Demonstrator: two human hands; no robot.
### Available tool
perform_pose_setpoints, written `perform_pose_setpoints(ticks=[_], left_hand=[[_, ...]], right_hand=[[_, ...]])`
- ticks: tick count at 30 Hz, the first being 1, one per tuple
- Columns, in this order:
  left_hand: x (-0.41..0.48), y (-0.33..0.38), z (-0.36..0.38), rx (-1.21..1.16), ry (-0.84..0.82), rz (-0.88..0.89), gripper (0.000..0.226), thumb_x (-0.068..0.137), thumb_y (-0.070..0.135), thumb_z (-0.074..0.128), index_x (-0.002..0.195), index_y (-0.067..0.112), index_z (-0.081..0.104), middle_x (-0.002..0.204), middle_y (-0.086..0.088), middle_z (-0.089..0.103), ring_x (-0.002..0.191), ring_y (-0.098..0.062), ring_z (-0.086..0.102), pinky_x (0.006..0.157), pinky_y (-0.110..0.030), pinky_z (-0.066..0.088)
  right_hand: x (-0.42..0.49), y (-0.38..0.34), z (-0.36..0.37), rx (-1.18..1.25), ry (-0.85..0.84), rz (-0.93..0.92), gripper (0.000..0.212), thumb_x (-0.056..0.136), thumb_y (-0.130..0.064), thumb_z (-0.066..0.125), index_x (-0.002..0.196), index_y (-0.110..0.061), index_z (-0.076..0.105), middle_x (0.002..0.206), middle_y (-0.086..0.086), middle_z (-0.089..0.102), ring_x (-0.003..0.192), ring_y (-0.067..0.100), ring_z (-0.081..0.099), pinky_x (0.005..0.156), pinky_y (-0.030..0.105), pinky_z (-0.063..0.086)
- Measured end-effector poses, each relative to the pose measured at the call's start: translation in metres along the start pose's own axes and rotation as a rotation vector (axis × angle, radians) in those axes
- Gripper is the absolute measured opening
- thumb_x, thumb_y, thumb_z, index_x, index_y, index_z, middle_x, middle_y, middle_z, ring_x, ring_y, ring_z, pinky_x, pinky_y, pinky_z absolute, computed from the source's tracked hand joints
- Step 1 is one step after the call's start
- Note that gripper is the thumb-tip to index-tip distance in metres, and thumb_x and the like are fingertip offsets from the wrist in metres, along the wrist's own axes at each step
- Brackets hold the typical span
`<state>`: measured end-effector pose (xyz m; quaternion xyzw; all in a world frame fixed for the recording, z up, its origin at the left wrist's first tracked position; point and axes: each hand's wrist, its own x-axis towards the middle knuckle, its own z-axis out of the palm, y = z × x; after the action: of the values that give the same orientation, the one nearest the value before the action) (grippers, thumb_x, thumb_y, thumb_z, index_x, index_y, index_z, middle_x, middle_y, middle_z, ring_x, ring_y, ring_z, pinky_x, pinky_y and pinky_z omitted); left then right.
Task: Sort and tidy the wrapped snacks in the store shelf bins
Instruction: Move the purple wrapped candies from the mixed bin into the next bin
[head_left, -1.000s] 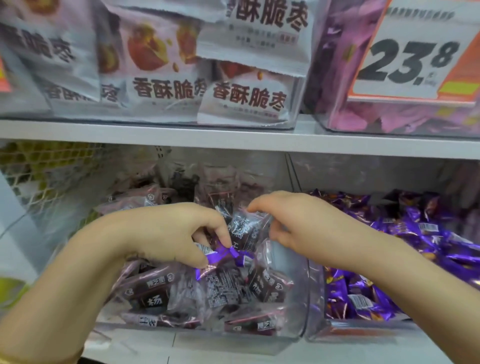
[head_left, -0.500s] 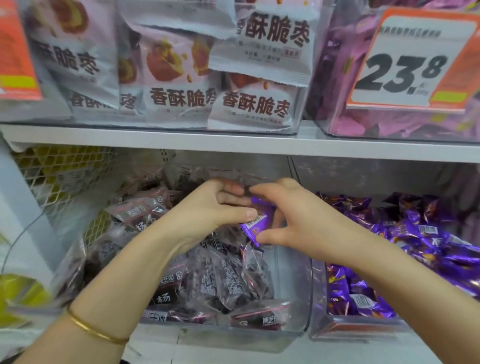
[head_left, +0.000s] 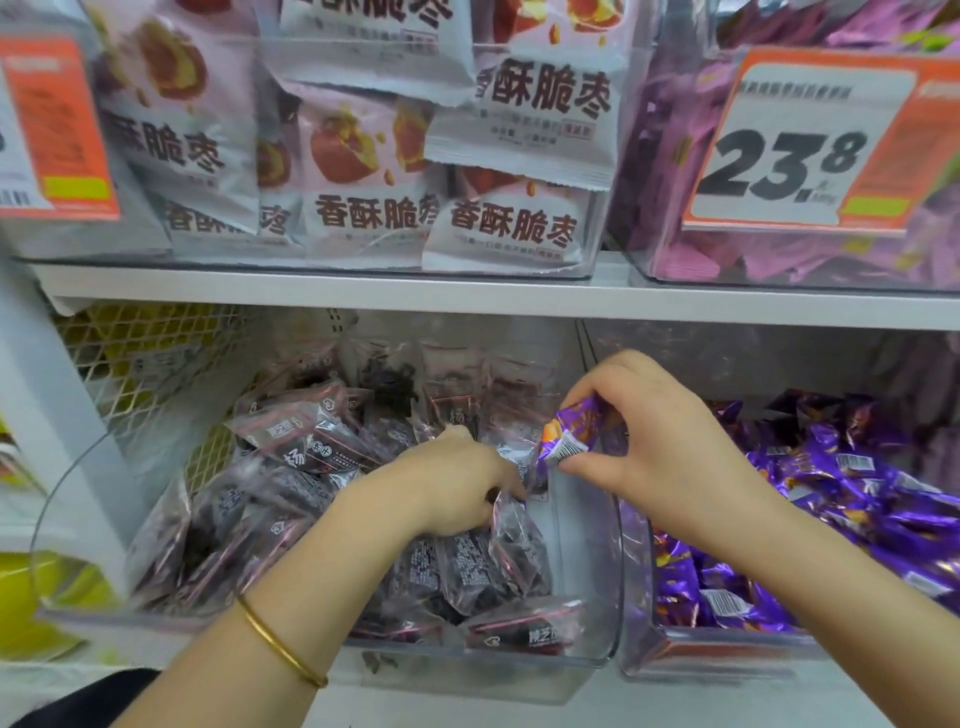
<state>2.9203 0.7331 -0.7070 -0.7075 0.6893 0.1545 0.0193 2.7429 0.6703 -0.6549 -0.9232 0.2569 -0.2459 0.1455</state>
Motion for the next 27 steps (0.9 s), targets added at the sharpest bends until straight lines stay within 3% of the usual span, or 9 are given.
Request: perform_pose_setpoints(ticks=[3,5,7,11,14,18,21,24,27], left_hand=[[0.0,0.006,0.003,-0.005,0.062,-0.05,0.035,0.09,0.02,0.05,0.116,0.041,0.058,0.106,0.003,0.063,0.101,-0.018,0.036,0.089,-0.037,0.047],[-0.001,0.006,0.004,-0.029,0.162,-0.069,0.028,0.086,0.018,0.052,0.106,0.035,0.063,0.092,0.005,0.06,0.105,-0.018,0.045,0.082,-0.034,0.048],[-0.003,0.003,0.002,-0.147,0.263,-0.061,0.017,0.084,0.017,0.059,0.096,0.026,0.066,0.082,0.009,0.057,0.095,-0.016,0.056,0.076,-0.026,0.047],[-0.02,0.001,-0.02,-0.865,0.457,-0.111,0.003,0.085,0.011,0.065,0.086,0.011,0.068,0.072,0.002,0.066,0.061,-0.003,0.057,0.052,-0.01,0.041],[-0.037,0.009,-0.034,-1.229,0.474,-0.093,0.011,0.087,0.006,0.06,0.087,0.014,0.068,0.073,0.0,0.071,0.06,-0.005,0.059,0.041,-0.013,0.039],[-0.044,0.041,-0.038,-1.338,0.433,-0.002,0.012,0.085,0.001,0.061,0.086,0.011,0.069,0.074,-0.002,0.071,0.06,-0.008,0.064,0.047,-0.017,0.049],[-0.04,0.065,-0.039,-1.278,0.472,0.032,0.01,0.082,0.003,0.065,0.091,0.009,0.067,0.076,-0.006,0.072,0.057,-0.008,0.064,0.047,-0.017,0.048],[-0.03,0.075,-0.039,-1.171,0.55,0.065,0.017,0.083,0.003,0.064,0.095,0.015,0.065,0.087,-0.004,0.074,0.076,-0.011,0.068,0.051,-0.013,0.045],[-0.019,0.078,-0.035,-1.066,0.674,0.064,0.026,0.085,-0.004,0.059,0.093,0.02,0.065,0.094,0.0,0.071,0.085,-0.01,0.065,0.065,-0.008,0.047]], right_hand=[[-0.001,-0.002,-0.001,0.038,0.018,0.017,0.03,0.068,-0.025,0.078,0.089,-0.026,0.056,0.09,-0.012,0.048,0.083,0.007,0.046,0.073,0.016,0.038],[-0.002,-0.001,-0.003,0.063,0.041,0.042,0.03,0.067,-0.026,0.078,0.089,-0.025,0.057,0.089,-0.012,0.049,0.081,0.005,0.047,0.073,0.015,0.039],[-0.005,0.0,-0.006,0.1,0.074,0.062,0.03,0.064,-0.028,0.077,0.088,-0.025,0.058,0.086,-0.011,0.051,0.08,0.005,0.05,0.073,0.019,0.042],[-0.014,0.001,-0.013,0.229,0.093,0.157,0.028,0.059,-0.034,0.079,0.079,-0.033,0.059,0.076,-0.016,0.056,0.073,0.002,0.048,0.065,0.01,0.038],[-0.017,-0.002,-0.02,0.522,0.077,0.272,0.035,0.054,-0.031,0.084,0.082,-0.028,0.064,0.077,-0.016,0.065,0.068,-0.002,0.057,0.065,0.008,0.043],[-0.022,-0.004,-0.027,0.985,-0.061,0.304,0.042,0.052,-0.012,0.087,0.086,-0.017,0.063,0.103,-0.003,0.071,0.089,0.012,0.069,0.074,0.02,0.055],[-0.029,0.002,-0.034,1.134,-0.058,0.32,0.028,0.06,-0.003,0.073,0.081,-0.011,0.057,0.091,0.01,0.069,0.078,0.025,0.068,0.077,0.038,0.058],[-0.043,0.033,-0.056,0.907,0.092,0.393,0.033,0.061,-0.001,0.08,0.08,-0.019,0.059,0.078,0.009,0.065,0.07,0.02,0.063,0.074,0.035,0.055],[-0.058,0.089,-0.08,0.329,0.189,0.465,0.038,0.068,-0.004,0.079,0.093,-0.026,0.06,0.09,0.002,0.063,0.071,0.011,0.055,0.067,0.006,0.043]])
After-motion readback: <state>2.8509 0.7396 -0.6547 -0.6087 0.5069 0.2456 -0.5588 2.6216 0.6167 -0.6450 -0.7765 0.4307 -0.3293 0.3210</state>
